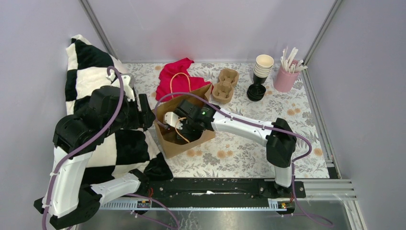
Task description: Pack the takeout coffee
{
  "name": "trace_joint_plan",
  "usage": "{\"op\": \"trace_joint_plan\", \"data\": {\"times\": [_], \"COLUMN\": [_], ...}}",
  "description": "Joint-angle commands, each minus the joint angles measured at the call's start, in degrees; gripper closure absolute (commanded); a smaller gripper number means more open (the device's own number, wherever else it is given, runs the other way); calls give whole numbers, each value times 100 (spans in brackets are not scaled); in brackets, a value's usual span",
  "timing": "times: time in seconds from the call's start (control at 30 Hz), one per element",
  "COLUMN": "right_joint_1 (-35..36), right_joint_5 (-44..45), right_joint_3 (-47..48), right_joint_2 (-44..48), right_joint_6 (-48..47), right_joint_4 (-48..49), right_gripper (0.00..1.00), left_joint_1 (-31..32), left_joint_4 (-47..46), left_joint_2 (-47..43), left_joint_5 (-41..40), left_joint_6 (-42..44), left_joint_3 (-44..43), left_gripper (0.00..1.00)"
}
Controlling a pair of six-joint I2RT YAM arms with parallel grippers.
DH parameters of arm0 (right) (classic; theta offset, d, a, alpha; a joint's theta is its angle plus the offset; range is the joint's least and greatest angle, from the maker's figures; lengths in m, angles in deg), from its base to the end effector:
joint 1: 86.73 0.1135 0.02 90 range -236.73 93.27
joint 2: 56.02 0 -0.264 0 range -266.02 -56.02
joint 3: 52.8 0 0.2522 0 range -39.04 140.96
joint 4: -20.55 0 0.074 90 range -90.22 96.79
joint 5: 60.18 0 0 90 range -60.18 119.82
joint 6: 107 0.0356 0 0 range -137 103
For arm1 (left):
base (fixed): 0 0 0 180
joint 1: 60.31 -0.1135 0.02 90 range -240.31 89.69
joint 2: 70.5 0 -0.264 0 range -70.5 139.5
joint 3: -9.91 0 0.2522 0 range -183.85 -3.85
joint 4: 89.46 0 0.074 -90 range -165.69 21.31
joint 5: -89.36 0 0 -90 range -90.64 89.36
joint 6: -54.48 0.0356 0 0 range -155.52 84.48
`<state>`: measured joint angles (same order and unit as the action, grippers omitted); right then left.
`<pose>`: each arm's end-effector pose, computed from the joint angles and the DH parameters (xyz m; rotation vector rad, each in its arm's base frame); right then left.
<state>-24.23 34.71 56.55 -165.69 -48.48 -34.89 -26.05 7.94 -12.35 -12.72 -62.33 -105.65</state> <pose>0.1979 0.3735 0.2702 -1.8358 1.7583 0.1048 0.0868 -0.0501 0.4803 0.0357 2.2713 -0.3309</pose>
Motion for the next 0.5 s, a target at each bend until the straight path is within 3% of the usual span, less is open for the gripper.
{"op": "trace_joint_plan", "data": {"times": [0.0,0.47], "right_joint_1": [14,11], "right_joint_5": [-715,-623], "right_joint_3": [-384,-394], "right_joint_2": [-676,-1200], "right_joint_6": [640,803], "right_joint_4": [-1148,-1249], "right_gripper": [30,32], "left_joint_1": [-2,-1], "left_joint_4": [-282,-281], "left_joint_2": [-99,-125], "left_joint_5": [-24,68], "left_joint_6": [46,105], "left_joint_3": [53,64], "left_gripper": [28,28]}}
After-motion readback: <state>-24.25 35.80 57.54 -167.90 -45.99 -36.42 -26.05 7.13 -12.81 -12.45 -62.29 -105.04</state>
